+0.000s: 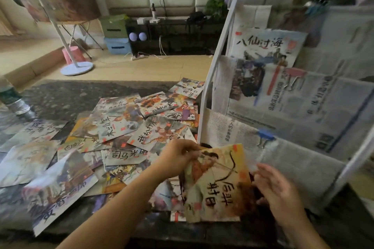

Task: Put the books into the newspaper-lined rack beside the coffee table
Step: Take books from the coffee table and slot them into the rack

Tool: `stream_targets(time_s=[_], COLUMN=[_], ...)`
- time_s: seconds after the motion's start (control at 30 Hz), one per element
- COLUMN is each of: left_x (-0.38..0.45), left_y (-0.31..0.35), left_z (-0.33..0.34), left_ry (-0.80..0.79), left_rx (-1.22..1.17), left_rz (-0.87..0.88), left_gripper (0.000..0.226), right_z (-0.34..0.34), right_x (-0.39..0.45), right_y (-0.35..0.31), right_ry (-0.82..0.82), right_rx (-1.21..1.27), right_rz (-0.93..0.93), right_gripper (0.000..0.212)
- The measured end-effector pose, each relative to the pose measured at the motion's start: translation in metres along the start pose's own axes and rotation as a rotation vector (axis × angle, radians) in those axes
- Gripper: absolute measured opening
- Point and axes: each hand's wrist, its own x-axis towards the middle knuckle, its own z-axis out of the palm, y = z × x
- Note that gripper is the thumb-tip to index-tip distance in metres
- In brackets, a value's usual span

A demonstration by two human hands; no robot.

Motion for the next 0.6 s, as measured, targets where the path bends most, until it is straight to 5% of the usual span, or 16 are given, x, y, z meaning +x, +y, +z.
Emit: stream_targets(time_s=[0.13,0.23,0.43,0.5,0.6], left_x=[-0.011,-0.015,-0.005,0.004,0.017], left_y=[-0.004,-0.004,0.011,0.029,0.076], left_z=[0.007,0.017,0.012,0.01,0.009], left_ry=[0.149,0.171,-0.012,0.035,0.169], left_rx=[-0.259,-0.369,-0.216,-0.167,-0.224], left_rz=[-0.182,-0.2,-0.023,0.036,0.136], left_gripper=[0.009,0.011,0.007,0.02,0.03], right_z=[-0.004,-0.002,-0.024,-0.036,-0.063], right_x=[-0.011,-0.013,-0.007,-0.008,-0.004], right_y=[-0.001,-0.006,-0.036,-0.061,-0.104], right_ry=[-0.16,-0.062,0.097,0.181,0.435], right_rx=[0.13,0.011,-0.14,-0.227,-0.662], right_rz=[0.09,0.044,0.048,-0.062,-0.51], right_gripper=[0.059,0.023,0.028,0.039,0.051])
